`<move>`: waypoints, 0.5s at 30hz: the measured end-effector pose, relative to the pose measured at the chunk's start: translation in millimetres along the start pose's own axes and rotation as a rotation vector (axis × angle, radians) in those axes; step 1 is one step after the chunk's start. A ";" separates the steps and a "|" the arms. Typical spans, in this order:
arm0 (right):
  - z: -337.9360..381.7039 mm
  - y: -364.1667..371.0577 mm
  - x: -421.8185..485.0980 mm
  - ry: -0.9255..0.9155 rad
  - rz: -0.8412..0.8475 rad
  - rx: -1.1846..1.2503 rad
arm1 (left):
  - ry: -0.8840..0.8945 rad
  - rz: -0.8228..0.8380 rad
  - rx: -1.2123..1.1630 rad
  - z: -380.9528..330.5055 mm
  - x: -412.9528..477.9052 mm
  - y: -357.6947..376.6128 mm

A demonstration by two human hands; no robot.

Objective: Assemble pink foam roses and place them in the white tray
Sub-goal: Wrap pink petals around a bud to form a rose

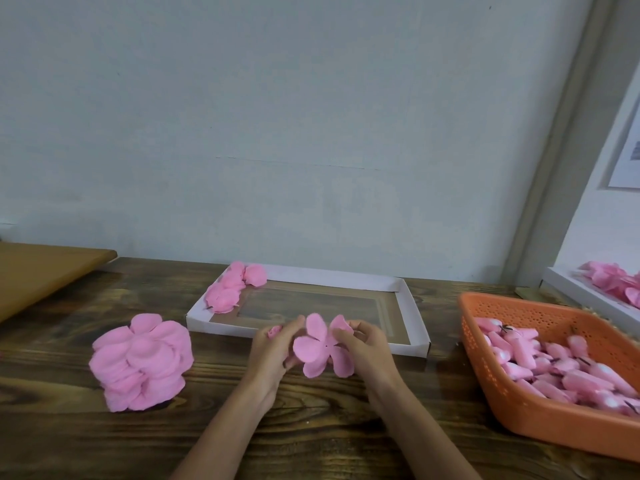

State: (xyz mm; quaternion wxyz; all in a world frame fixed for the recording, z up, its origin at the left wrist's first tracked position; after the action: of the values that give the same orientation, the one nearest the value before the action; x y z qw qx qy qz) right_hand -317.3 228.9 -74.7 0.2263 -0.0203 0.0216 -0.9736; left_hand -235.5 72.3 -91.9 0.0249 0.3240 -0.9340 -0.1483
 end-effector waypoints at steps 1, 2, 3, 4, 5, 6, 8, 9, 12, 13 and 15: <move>-0.4 -0.1 0.1 0.003 0.008 -0.008 | 0.016 -0.023 -0.019 -1.8 -0.9 -0.4; -0.4 -0.1 0.0 0.008 0.015 -0.008 | 0.042 -0.045 -0.041 -3.7 -0.8 -2.1; -0.2 -0.4 -0.6 0.014 0.016 -0.008 | 0.069 -0.070 -0.068 -6.3 -0.7 -4.4; 0.2 -0.8 -1.3 0.015 0.013 -0.011 | 0.089 -0.088 -0.097 -9.4 -0.8 -6.6; 0.5 -1.1 -2.1 0.013 0.008 -0.014 | 0.107 -0.093 -0.123 -12.5 -1.6 -9.0; 0.9 -1.0 -3.0 0.012 0.004 -0.016 | 0.124 -0.084 -0.150 -16.1 -3.0 -9.9; 1.0 1.5 -5.2 0.026 0.004 -0.020 | 0.165 -0.048 -0.170 -22.6 -7.2 -7.7; 0.2 3.8 -6.2 0.034 0.004 -0.026 | 0.192 -0.033 -0.159 -25.4 -9.7 -5.5; -1.3 10.2 -9.8 0.040 -0.004 -0.025 | 0.262 0.021 -0.093 -30.5 -15.6 1.8; -1.8 12.2 -10.6 0.043 0.006 -0.006 | 0.272 0.045 -0.073 -30.9 -17.7 4.5; -1.4 17.4 -13.5 0.057 0.054 0.040 | 0.270 0.098 -0.055 -31.2 -23.3 10.7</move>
State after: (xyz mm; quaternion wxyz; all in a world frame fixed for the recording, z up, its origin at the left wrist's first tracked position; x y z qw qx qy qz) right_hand -297.6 219.3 -77.3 0.2520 0.0125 0.0089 -0.9676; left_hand -219.1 86.5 -57.9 0.1663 0.2941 -0.9325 -0.1276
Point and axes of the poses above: each hand's wrist, its own x-axis towards the middle knuckle, its own y-axis out of the palm, z = x × y, the point moved 4 cm from there along x, towards the middle knuckle
